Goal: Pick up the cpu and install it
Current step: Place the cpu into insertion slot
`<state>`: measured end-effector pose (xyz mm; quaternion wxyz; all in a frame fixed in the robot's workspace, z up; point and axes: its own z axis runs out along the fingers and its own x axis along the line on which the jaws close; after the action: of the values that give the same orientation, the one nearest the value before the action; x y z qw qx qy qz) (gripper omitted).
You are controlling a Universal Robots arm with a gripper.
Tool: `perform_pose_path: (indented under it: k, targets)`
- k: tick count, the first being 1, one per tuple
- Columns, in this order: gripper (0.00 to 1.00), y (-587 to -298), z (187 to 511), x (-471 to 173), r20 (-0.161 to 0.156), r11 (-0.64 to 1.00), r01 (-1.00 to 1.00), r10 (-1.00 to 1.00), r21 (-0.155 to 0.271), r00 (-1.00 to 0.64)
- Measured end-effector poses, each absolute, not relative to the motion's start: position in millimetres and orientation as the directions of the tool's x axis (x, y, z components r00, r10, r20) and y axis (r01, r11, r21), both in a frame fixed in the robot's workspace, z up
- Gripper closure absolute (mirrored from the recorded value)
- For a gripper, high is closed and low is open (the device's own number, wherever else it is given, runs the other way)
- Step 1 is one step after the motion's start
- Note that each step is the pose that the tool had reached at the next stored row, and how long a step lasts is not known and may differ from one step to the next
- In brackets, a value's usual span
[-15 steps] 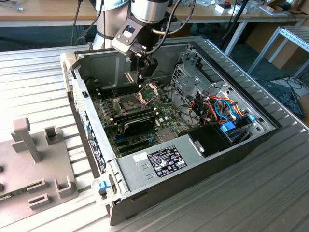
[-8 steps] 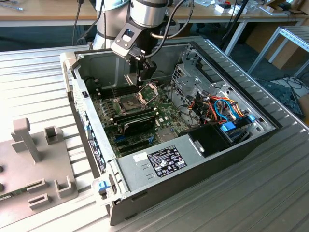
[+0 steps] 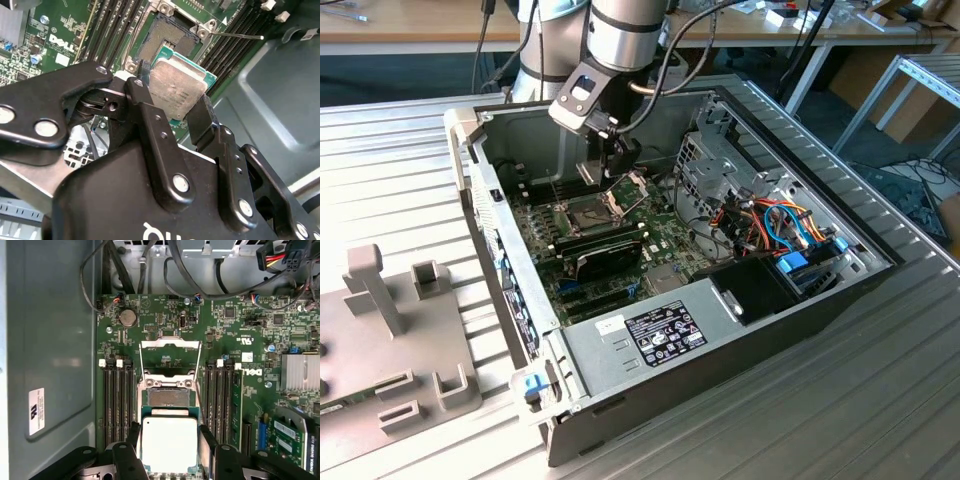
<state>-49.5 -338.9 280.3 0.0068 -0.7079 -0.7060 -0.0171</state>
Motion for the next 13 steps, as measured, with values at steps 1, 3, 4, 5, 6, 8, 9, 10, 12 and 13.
perform_pose_path:
  k: [1, 3, 4, 5, 6, 8, 9, 10, 12, 13]
  targets:
    - [0.45, -339, 278, -49, 0.034, -0.003, 1.000, 0.999, 0.015, 0.002]
    - [0.45, -339, 275, -50, 0.034, -0.003, 1.000, 0.999, 0.015, 0.002]
    - [0.45, -340, 272, -50, 0.034, -0.003, 1.000, 0.999, 0.015, 0.003]
    - [0.45, -340, 270, -50, 0.034, -0.003, 1.000, 0.999, 0.015, 0.002]
    - [0.45, -340, 268, -50, 0.034, -0.003, 1.000, 0.999, 0.015, 0.002]
    - [0.45, -341, 262, -50, 0.034, -0.003, 1.000, 0.999, 0.015, 0.002]
    - [0.45, -341, 260, -50, 0.034, -0.003, 1.000, 0.999, 0.015, 0.002]
    - [0.45, -341, 257, -50, 0.034, -0.003, 1.000, 0.999, 0.015, 0.002]
    - [0.45, -341, 254, -50, 0.034, -0.003, 1.000, 0.999, 0.015, 0.002]
    - [0.45, -341, 253, -50, 0.034, -0.003, 1.000, 0.999, 0.015, 0.002]
